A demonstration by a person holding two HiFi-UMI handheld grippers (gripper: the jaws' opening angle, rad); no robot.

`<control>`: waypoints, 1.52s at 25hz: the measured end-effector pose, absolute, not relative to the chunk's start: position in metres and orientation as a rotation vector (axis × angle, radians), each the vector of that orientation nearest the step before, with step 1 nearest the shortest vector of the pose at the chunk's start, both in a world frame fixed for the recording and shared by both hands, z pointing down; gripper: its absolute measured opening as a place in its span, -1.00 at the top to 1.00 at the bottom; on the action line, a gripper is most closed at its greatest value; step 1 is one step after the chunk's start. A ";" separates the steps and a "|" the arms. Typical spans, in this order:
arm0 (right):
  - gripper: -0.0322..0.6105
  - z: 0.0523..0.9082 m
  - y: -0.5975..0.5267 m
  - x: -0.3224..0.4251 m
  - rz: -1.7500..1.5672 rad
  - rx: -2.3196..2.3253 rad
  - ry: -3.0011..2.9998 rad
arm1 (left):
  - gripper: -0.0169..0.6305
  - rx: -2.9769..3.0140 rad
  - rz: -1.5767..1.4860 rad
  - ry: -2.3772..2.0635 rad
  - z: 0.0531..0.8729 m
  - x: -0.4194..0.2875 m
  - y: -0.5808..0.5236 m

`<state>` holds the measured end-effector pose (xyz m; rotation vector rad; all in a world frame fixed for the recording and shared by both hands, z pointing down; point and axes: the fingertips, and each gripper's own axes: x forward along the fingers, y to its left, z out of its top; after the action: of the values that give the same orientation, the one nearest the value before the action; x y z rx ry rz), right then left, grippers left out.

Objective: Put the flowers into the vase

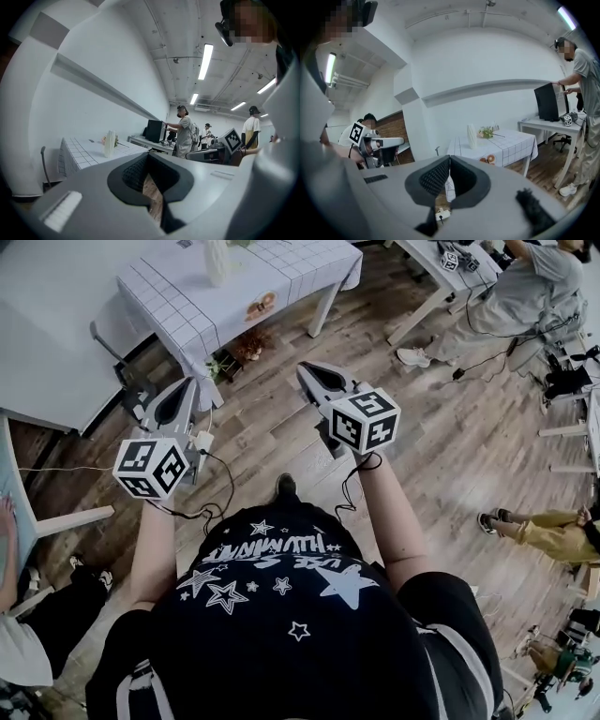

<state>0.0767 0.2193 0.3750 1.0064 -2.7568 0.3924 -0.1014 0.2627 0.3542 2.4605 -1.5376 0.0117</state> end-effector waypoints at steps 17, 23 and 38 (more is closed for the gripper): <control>0.86 0.392 0.138 0.112 0.461 0.884 -2.787 | 0.92 2.376 0.024 -1.659 0.360 -0.059 0.207; 0.86 0.400 0.133 0.110 0.488 0.855 -2.779 | 0.92 2.348 0.041 -1.658 0.369 -0.054 0.206; 0.86 0.413 0.076 0.113 0.519 0.976 -2.698 | 0.92 2.365 0.029 -1.596 0.382 -0.070 0.134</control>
<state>0.1135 0.0763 0.4126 0.9761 -2.6982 0.5185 -0.0703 0.1341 0.3822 2.3653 -1.5962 0.0287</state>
